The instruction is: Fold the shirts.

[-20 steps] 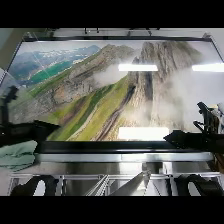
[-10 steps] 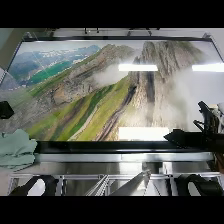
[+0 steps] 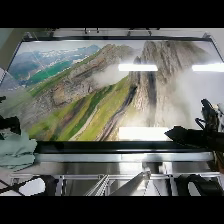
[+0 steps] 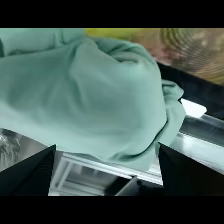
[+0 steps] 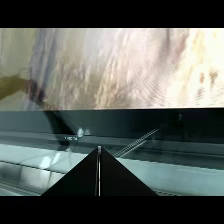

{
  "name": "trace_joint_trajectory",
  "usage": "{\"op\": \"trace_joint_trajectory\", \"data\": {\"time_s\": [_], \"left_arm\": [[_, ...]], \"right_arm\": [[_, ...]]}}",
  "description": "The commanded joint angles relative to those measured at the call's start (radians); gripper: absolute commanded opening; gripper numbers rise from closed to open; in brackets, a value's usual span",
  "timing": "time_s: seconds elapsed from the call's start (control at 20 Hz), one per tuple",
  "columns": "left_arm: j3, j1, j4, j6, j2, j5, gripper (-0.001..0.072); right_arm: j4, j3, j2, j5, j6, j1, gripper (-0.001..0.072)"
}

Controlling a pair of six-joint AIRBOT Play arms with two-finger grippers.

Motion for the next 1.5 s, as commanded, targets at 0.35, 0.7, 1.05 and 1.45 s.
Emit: {"op": "trace_joint_trajectory", "data": {"time_s": [0.35,0.7,1.05,1.45], "left_arm": [[0.001,0.070,0.019,-0.016,-0.241,-0.096,-0.0002],[0.152,-0.018,-0.411,0.057,-0.103,-0.074,0.0015],[0.407,-0.374,-1.082,0.235,0.106,0.103,0.0018],[0.412,-0.517,-0.968,0.227,0.009,0.033,0.0335]], "right_arm": [[0.000,0.000,0.001,-0.003,0.000,-0.001,0.0015],[0.000,0.000,0.001,-0.003,0.000,-0.001,0.0015],[0.000,0.000,0.001,-0.003,0.000,-0.001,0.0015],[0.000,0.000,0.001,-0.003,0.000,-0.001,0.0014]]}}
